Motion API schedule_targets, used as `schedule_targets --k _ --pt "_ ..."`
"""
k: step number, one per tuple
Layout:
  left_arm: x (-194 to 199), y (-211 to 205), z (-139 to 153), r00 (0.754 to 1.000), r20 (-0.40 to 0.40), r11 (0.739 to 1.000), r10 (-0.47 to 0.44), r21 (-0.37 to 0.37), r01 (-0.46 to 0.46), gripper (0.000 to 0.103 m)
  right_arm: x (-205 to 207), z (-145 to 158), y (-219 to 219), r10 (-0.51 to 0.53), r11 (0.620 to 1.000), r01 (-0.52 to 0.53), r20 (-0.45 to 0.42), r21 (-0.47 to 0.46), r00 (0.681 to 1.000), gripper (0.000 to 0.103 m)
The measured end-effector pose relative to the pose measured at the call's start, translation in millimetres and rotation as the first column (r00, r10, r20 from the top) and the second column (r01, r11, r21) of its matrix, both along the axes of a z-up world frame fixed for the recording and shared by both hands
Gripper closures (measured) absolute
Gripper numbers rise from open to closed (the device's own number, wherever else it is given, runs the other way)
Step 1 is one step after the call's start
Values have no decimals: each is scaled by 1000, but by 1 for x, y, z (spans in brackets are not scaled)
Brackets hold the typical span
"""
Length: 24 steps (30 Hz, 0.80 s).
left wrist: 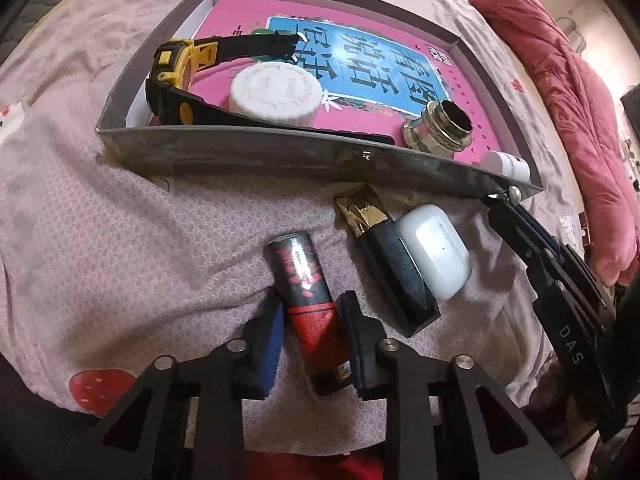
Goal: Organize rigid objects
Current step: 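Lift the red lighter with the left tool while the right tool holds the black clip, then carry the lighter into the tray with the left tool while the right tool carries the clip there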
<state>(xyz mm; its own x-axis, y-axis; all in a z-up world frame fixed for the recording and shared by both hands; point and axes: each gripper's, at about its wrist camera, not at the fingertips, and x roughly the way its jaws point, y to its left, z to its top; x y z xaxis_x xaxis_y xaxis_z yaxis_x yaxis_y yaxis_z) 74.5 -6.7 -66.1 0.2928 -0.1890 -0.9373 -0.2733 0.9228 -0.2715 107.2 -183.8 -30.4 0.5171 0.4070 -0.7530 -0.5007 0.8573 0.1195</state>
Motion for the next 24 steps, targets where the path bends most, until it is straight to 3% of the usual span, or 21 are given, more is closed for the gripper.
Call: schedule_targets --k 7,17,24 --pt "-8 0 16 997 53 997 -48 68 45 82 -3 7 -3 -1 1000 1 21 18 1000 86" --pt "-21 21 42 987 158 996 -36 87 22 82 -6 18 -8 -1 999 -2 53 53 999 86" --pt "-18 22 67 973 223 989 -54 147 21 82 -7 28 -12 -7 996 0 83 85 997 86"
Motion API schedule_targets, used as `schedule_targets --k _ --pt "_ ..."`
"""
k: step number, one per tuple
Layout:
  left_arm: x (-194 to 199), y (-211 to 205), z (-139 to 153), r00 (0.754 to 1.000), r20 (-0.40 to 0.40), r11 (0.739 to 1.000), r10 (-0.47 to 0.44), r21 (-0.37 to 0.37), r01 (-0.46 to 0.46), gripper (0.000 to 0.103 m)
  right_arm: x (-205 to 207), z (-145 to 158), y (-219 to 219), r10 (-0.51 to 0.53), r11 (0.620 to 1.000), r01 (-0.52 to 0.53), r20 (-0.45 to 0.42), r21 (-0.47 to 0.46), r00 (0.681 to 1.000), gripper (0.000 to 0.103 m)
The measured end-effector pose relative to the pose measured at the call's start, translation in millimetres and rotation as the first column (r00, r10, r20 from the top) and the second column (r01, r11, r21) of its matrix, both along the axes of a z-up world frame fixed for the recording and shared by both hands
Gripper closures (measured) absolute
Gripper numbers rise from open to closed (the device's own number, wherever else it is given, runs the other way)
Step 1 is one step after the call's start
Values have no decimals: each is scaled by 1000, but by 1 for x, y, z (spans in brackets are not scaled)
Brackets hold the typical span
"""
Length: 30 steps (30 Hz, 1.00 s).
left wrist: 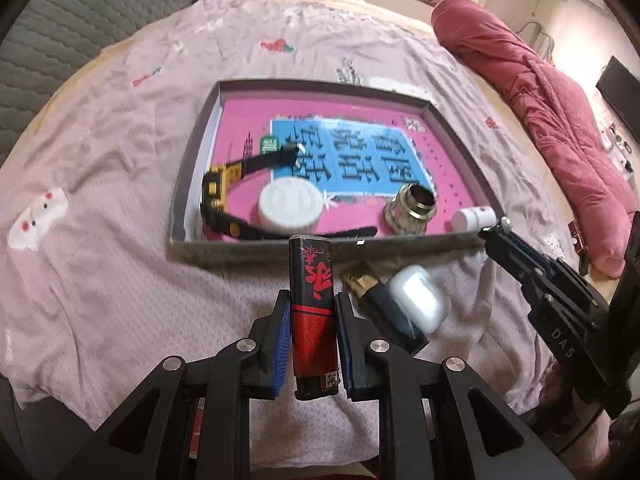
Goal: Organize rigid objects
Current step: 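Carry the lighter into the tray with the left tool while the right tool carries the clip there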
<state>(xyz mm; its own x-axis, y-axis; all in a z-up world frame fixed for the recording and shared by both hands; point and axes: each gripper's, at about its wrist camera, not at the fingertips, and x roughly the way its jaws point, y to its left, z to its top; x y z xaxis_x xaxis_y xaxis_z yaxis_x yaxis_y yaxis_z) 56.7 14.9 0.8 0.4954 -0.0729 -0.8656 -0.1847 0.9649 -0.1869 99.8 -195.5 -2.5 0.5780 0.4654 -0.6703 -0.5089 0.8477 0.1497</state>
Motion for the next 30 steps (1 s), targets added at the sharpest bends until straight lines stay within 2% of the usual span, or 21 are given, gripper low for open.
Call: schedule_targets --k 14,24,30 --pt "13 -2 22 998 65 998 -7 65 3 82 -1 17 -3 -7 999 5 72 36 997 86" --pt "38 18 30 994 109 998 30 58 -37 82 10 20 -7 -28 999 25 94 35 995 86" --pt "53 12 31 992 126 998 13 62 -21 82 20 22 -15 -57 998 53 108 37 993 86"
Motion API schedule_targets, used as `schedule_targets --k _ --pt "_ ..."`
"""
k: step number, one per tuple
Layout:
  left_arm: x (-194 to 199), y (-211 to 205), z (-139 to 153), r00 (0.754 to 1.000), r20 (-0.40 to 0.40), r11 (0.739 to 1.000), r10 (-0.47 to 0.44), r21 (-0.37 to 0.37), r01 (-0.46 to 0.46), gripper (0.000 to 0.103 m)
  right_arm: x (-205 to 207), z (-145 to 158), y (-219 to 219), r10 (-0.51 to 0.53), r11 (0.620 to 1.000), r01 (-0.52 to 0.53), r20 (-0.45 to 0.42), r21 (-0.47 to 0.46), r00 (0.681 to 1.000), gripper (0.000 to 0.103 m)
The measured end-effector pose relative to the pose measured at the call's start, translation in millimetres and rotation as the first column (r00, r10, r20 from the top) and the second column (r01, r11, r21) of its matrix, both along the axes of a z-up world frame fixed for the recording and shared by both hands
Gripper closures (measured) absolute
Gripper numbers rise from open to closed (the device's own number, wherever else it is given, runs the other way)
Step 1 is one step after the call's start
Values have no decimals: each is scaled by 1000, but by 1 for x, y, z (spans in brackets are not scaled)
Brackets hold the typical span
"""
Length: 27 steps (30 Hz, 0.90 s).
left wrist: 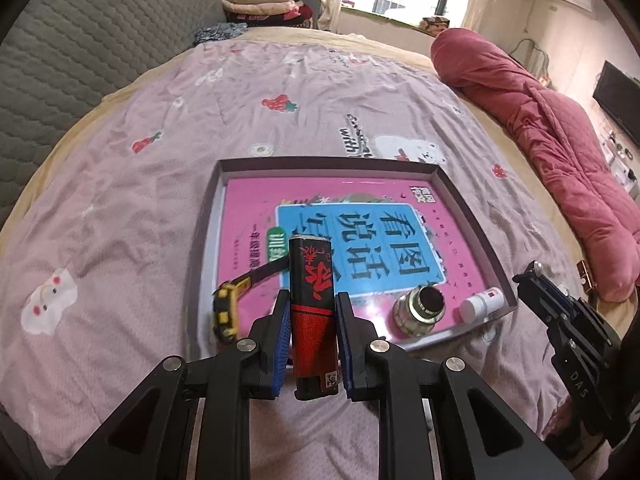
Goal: Organize rigid objects
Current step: 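Carry the lighter into the tray with the left tool while the right tool carries the clip there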
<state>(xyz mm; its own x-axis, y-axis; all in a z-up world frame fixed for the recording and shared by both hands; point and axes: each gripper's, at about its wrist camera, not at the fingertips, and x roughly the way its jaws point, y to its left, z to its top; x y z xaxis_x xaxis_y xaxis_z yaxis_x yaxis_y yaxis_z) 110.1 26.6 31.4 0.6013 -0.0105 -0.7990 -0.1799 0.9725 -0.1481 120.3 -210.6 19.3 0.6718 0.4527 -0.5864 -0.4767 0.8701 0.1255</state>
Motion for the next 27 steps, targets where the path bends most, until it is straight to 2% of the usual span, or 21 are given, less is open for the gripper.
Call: schedule_targets --k 7,14,27 --pt "19 -20 -9 999 6 999 -53 0 53 82 13 -1 -6 -23 1000 23 11 -15 1000 86" --pt "37 -37 -28 995 -29 996 -94 -6 93 82 20 -11 3 -9 998 9 -14 -58 1000 86" --pt "49 -41 -49 993 -69 995 -97 -35 94 82 37 -24 21 28 995 -30 -29 -93 999 86"
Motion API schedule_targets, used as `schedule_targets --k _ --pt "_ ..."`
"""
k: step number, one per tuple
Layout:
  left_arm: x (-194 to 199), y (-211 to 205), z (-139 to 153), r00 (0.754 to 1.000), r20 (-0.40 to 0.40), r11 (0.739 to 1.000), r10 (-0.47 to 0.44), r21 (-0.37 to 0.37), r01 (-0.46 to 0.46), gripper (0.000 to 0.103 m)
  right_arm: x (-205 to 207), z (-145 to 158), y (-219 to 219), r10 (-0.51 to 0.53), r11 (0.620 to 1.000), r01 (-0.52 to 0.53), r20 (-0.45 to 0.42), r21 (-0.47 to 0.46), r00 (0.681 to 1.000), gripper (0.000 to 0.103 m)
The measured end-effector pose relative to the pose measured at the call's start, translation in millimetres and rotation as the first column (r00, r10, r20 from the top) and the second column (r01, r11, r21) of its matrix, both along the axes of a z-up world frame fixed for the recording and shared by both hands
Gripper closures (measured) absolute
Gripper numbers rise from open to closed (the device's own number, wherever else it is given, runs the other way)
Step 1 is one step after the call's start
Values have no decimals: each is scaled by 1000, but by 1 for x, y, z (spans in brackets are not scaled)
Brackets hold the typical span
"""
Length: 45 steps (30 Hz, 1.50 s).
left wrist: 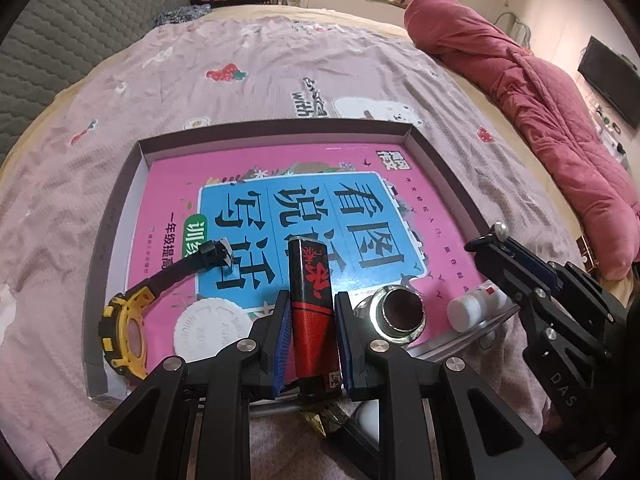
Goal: Organize rigid objects
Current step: 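Carry the lighter into the tray with the left tool while the right tool carries the clip there, then open both tools to release the lighter and clip inside the tray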
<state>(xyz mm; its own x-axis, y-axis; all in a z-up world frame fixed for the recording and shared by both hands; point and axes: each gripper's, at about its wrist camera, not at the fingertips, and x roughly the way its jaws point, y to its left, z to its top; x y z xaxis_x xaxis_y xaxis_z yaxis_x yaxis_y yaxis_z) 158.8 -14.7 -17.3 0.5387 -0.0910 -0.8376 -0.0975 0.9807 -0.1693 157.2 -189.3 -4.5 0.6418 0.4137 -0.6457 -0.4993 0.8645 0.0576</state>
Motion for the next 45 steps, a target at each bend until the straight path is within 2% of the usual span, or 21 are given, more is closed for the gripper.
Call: schedule_targets --k 8,18,27,45 --pt "3 5 -14 999 -32 999 10 -37 -11 88 6 -14 13 21 999 -23 -42 -48 999 86" --pt "-5 16 -3 1000 4 997 27 -73 -27 89 11 -25 14 8 997 -15 -82 -74 997 86" --pt "-18 29 4 998 17 992 58 -111 -56 89 14 -27 9 -8 998 3 -101 -56 995 86" --pt "-24 23 3 999 17 996 46 -82 -44 89 14 -27 7 -15 999 11 -113 -32 993 85"
